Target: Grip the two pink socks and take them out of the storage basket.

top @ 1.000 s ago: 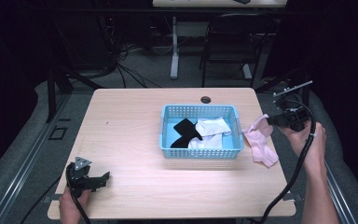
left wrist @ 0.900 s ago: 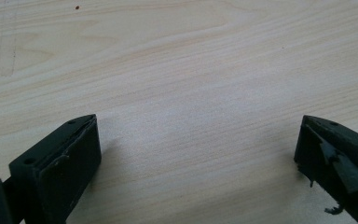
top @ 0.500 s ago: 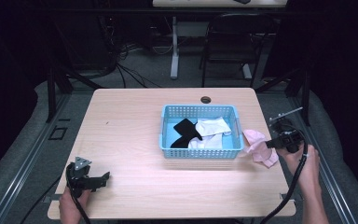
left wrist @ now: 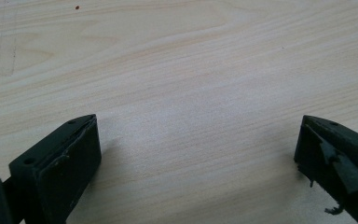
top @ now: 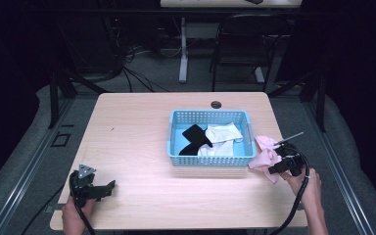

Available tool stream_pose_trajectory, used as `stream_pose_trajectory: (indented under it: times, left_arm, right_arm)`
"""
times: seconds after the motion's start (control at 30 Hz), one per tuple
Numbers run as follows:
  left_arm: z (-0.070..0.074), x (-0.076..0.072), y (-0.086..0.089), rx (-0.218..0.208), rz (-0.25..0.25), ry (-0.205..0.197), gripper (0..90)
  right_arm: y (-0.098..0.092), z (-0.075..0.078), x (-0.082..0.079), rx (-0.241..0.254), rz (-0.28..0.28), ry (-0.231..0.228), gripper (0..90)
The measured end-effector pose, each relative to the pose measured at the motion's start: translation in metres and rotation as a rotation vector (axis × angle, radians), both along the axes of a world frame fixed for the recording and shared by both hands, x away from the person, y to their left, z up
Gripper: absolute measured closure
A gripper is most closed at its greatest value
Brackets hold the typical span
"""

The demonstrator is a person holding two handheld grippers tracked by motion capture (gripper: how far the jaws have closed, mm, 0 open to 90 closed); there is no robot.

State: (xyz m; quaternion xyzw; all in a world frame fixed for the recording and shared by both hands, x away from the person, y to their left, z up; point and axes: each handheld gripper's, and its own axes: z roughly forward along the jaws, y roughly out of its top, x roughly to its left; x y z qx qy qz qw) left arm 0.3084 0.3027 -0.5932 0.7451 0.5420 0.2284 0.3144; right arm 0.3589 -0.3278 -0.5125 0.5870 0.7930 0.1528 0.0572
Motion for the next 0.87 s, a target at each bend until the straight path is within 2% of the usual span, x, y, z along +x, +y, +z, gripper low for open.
stream_pose_trajectory:
  times: [0.07, 0.1, 0.13, 0.17, 0.2, 0.27, 0.3, 0.33, 0.4, 0.53, 0.6, 0.87]
  left_arm:
    - [0.0, 0.0, 0.0, -0.001, 0.0, -0.001, 0.5]
    - [0.0, 0.0, 0.0, 0.0, 0.0, -0.001, 0.5]
    - [0.0, 0.0, 0.0, 0.0, 0.0, -0.001, 0.5]
    - [0.0, 0.0, 0.0, 0.0, 0.001, -0.002, 0.5]
    - [0.0, 0.0, 0.0, 0.0, 0.001, -0.002, 0.5]
    - [0.0, 0.0, 0.0, 0.0, 0.001, -0.003, 0.5]
    - [0.0, 0.0, 0.0, 0.0, 0.001, -0.002, 0.5]
    - [0.0, 0.0, 0.0, 0.0, 0.001, -0.002, 0.5]
    - [0.0, 0.0, 0.0, 0.0, 0.0, -0.002, 0.5]
    - [0.0, 0.0, 0.0, 0.0, 0.001, -0.002, 0.5]
    - [0.0, 0.0, 0.0, 0.0, 0.001, -0.003, 0.5]
    - [0.0, 0.0, 0.0, 0.0, 0.0, -0.003, 0.5]
  right_arm:
    - [-0.002, 0.003, -0.003, 0.014, -0.005, -0.011, 60.3]
    - [-0.003, 0.006, -0.005, 0.02, -0.012, -0.023, 52.1]
    - [-0.003, 0.006, -0.005, 0.02, -0.012, -0.023, 52.1]
    - [-0.003, 0.008, -0.007, 0.023, -0.02, -0.035, 46.4]
    - [-0.003, 0.013, -0.013, 0.034, -0.019, -0.051, 34.0]
    - [-0.002, 0.016, -0.018, 0.05, -0.026, -0.076, 27.9]
    - [-0.002, 0.019, -0.02, 0.041, -0.015, -0.072, 22.4]
    - [-0.002, 0.019, -0.02, 0.041, -0.015, -0.072, 22.4]
    - [-0.001, 0.024, -0.03, 0.041, -0.018, -0.1, 14.1]
    - [-0.002, 0.022, -0.042, 0.045, -0.024, -0.111, 6.2]
    - [-0.003, 0.018, -0.048, 0.031, -0.023, -0.11, 3.5]
    - [-0.01, 0.0, -0.067, 0.03, -0.058, -0.14, 0.8]
